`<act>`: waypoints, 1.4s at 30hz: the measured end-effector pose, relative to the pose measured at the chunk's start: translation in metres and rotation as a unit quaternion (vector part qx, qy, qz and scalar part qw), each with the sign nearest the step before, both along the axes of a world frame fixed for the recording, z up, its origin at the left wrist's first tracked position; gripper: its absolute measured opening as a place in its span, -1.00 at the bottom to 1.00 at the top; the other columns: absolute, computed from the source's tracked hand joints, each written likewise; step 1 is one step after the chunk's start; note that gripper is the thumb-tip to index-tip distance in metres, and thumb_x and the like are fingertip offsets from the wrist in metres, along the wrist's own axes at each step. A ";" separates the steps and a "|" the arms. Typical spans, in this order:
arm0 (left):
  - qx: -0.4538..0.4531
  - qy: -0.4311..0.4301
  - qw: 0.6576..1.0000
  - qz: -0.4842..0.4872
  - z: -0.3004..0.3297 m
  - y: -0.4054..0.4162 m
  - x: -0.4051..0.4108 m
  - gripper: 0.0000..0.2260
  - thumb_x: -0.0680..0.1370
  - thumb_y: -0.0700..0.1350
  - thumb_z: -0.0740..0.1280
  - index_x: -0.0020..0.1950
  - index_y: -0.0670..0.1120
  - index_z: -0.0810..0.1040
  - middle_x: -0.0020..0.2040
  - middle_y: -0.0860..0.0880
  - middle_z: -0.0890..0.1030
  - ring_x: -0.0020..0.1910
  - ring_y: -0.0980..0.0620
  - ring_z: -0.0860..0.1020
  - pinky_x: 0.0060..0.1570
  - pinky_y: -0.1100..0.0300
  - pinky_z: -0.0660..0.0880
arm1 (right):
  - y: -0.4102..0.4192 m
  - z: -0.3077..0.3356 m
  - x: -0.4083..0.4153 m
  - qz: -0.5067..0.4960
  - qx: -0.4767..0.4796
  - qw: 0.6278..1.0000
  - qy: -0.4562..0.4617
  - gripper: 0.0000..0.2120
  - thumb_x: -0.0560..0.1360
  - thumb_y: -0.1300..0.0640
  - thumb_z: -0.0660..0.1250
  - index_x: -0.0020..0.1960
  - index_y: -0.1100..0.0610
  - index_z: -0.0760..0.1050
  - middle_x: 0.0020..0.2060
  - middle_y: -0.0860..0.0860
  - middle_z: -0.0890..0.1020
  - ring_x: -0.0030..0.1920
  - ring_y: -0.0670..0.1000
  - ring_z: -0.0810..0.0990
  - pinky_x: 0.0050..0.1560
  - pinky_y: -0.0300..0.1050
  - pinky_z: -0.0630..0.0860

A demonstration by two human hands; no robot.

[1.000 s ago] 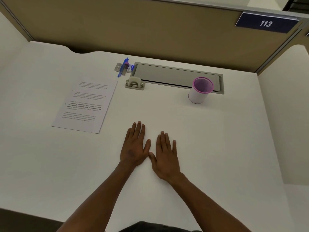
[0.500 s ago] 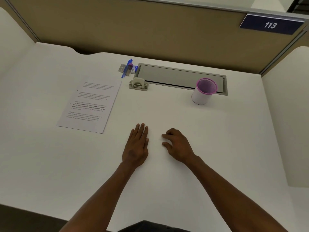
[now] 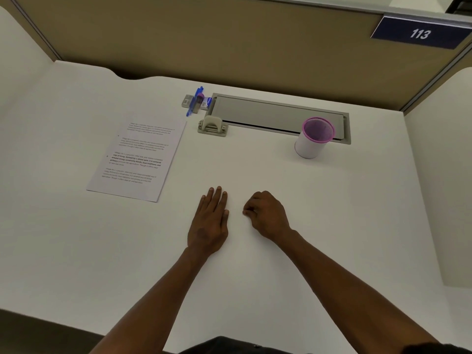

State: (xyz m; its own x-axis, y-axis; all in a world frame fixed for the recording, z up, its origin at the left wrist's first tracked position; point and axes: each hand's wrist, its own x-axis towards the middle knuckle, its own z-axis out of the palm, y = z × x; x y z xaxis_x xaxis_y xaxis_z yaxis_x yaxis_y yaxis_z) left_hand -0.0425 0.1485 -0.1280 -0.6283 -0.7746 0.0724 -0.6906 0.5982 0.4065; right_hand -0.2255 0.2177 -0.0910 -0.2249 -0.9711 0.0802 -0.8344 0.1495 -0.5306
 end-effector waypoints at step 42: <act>-0.020 -0.010 1.000 0.016 -0.001 0.002 -0.002 -0.51 0.66 0.02 0.00 0.59 -0.05 0.14 0.61 0.02 0.11 0.60 0.08 -0.03 0.56 0.12 -0.04 | -0.088 0.120 -0.201 -0.168 0.105 0.942 0.272 -0.81 0.43 0.15 0.40 0.03 0.05 0.68 -0.05 0.10 0.69 0.02 0.20 0.56 -0.02 -0.01 0.42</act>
State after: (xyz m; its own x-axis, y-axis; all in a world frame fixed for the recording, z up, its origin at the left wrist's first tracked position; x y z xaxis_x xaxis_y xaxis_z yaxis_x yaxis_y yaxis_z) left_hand -0.0448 0.1502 -0.1285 -0.6048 -0.7911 0.0920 -0.7172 0.5912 0.3689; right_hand -0.4262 0.1301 0.0288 -0.5031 -0.8599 0.0862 -0.8612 0.5071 0.0327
